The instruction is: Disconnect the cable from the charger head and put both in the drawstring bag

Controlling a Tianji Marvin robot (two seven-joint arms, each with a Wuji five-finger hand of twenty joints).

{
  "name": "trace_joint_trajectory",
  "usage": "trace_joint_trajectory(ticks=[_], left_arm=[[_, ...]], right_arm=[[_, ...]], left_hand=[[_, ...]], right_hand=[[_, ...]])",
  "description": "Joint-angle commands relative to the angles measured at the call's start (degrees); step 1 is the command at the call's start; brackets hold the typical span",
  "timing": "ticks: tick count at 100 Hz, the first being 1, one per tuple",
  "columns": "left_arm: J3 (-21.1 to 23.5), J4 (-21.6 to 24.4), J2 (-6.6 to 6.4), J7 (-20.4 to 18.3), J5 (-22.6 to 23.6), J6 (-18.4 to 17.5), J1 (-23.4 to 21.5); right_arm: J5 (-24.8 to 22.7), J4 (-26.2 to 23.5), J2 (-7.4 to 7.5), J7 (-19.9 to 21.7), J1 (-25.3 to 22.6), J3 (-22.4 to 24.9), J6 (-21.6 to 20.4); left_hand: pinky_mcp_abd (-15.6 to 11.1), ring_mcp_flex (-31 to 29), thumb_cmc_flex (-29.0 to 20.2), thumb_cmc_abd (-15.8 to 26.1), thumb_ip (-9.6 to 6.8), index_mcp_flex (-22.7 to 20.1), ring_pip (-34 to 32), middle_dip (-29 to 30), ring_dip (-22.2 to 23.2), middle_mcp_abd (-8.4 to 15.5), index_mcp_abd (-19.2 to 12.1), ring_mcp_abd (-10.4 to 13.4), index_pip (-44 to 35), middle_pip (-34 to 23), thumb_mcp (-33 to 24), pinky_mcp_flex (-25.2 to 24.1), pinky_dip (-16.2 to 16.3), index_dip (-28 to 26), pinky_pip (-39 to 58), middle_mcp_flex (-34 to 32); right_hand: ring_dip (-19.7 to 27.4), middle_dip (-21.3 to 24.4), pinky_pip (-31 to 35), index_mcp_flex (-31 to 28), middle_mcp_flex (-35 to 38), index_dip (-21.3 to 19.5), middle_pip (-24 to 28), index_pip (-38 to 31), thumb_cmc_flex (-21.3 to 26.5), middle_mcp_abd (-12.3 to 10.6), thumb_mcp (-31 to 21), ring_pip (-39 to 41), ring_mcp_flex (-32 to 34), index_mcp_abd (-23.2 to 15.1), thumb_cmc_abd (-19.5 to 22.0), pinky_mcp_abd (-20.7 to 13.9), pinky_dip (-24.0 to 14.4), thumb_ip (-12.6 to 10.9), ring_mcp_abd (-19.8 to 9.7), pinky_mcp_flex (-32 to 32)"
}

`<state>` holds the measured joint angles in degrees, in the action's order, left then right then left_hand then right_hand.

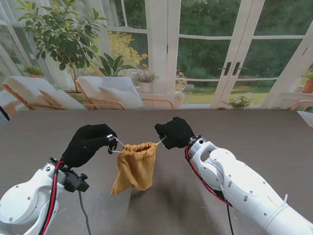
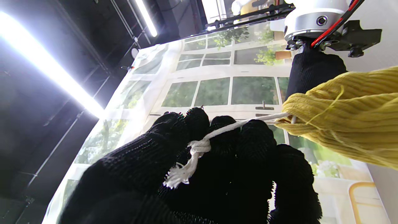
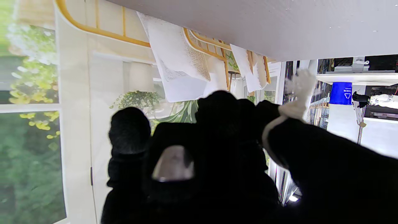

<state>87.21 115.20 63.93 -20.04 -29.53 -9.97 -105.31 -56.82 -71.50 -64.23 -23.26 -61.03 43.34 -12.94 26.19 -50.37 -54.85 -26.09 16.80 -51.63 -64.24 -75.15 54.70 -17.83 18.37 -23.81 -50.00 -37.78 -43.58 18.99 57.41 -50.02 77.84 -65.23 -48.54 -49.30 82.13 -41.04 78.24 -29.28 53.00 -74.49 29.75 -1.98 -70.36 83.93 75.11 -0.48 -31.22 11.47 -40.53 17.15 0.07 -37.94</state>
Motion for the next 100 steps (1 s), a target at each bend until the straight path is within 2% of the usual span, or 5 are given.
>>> trace_joint_trajectory(ticks=[1,46,100], left_arm=[[0.52,0.84,0.09,-0.78,-0.11,-0.26,-0.60],[2.03,0.91,0.29,0.25,-0.19,-1.67,-2.28],[3.93,2.44,0.53,1.92,0.08,-2.93,-5.18]], right_arm=[[-0.07,0.64,0.07,1.12,0.62,0.04,-0.07],[2.13,6.21,0.06,5.19,6.05,-2.09,-0.56],[3.57,12.81,0.21,7.53,11.44,-4.88,-1.51]], left_hand=[[-2.50,-2.18,-3.34,1.02,-0.82,-1.15,-1.39,-0.37,0.59,2.59,-1.23,-1.36,-6.44,-1.56,-2.98,1.34,-0.78,-2.12,2.29,-2.48],[-2.43,-2.35,-3.24,0.90,-0.72,-1.22,-1.52,-0.45,0.69,2.57,-1.22,-1.33,-6.51,-1.55,-3.27,1.54,-0.92,-2.03,2.55,-2.58],[-2.62,-2.53,-3.07,0.73,-0.62,-1.30,-1.52,-0.49,0.62,2.65,-1.29,-1.11,-6.67,-1.56,-3.63,1.99,-1.29,-1.88,2.75,-2.71]], right_hand=[[-0.52,-0.43,1.42,0.70,4.30,-1.96,0.79,-4.42,1.50,1.43,-1.31,1.35,0.55,-3.86,0.89,-1.82,-0.54,0.42,-6.64,-23.79],[-0.46,-0.78,0.76,1.07,4.22,-2.05,0.13,-4.49,1.28,1.23,-0.99,0.95,0.55,-4.51,1.24,-2.31,-0.81,0.41,-6.71,-23.65],[-0.37,-1.23,0.03,1.34,4.14,-1.97,-0.20,-4.75,1.13,1.13,-0.80,0.41,0.57,-5.06,1.45,-2.64,-1.03,0.48,-6.85,-23.52]])
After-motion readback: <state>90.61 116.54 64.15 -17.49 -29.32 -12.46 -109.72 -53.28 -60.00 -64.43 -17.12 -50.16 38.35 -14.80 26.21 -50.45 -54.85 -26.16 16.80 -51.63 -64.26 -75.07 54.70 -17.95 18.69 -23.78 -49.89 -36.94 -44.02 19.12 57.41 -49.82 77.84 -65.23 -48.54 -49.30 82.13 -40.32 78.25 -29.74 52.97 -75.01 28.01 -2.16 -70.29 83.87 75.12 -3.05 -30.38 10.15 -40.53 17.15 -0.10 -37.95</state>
